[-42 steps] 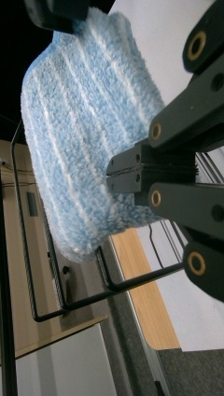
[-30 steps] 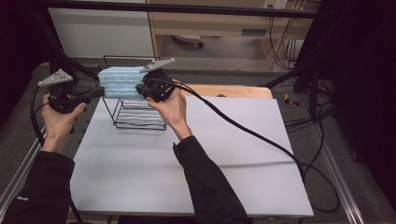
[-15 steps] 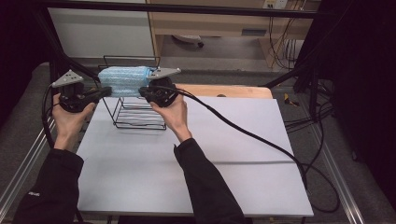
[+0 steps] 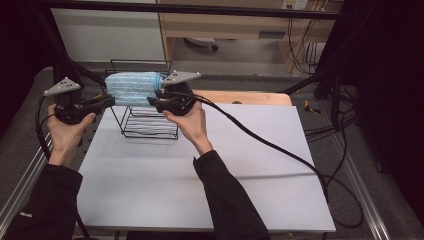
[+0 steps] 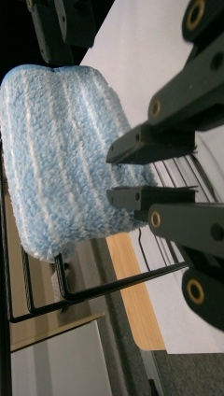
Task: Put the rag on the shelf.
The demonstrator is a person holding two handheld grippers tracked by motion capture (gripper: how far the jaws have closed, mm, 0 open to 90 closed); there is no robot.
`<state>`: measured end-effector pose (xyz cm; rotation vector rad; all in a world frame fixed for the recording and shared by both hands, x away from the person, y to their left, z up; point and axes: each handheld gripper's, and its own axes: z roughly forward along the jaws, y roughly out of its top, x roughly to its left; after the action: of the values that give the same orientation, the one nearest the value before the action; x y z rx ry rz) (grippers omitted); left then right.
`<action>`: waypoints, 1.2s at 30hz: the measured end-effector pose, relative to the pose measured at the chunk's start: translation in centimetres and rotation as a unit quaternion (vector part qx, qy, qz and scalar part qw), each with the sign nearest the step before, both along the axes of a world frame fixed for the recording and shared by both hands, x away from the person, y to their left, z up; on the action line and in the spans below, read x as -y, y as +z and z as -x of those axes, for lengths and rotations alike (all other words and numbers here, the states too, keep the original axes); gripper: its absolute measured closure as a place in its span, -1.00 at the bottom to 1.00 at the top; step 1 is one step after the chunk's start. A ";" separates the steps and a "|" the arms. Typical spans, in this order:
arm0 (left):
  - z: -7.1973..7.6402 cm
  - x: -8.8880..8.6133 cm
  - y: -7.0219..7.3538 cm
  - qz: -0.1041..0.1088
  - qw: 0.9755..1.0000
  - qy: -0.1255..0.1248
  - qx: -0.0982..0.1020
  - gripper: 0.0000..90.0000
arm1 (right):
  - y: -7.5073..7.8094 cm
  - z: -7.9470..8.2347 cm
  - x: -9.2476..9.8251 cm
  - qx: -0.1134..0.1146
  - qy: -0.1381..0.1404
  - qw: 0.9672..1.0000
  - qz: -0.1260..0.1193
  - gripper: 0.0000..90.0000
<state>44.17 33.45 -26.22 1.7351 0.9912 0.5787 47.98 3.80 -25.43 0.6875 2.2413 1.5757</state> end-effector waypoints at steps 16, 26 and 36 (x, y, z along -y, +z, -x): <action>3.3 0.2 -0.6 -0.030 1.000 0.002 -0.007 -0.05 | 0.5 3.1 2.3 0.001 -0.001 1.000 0.013 -0.54; 4.2 1.0 -4.2 -0.036 0.999 -0.009 -0.034 -0.32 | -2.3 3.8 6.5 -0.023 -0.021 0.999 0.009 -0.76; 4.9 2.6 -8.2 -0.034 0.997 -0.022 -0.066 -0.66 | -5.9 4.8 12.6 -0.059 -0.045 0.997 0.006 -0.90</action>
<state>39.28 30.85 -34.41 1.8698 1.0320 0.4793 43.22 -8.83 -31.35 0.8874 2.2666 1.5141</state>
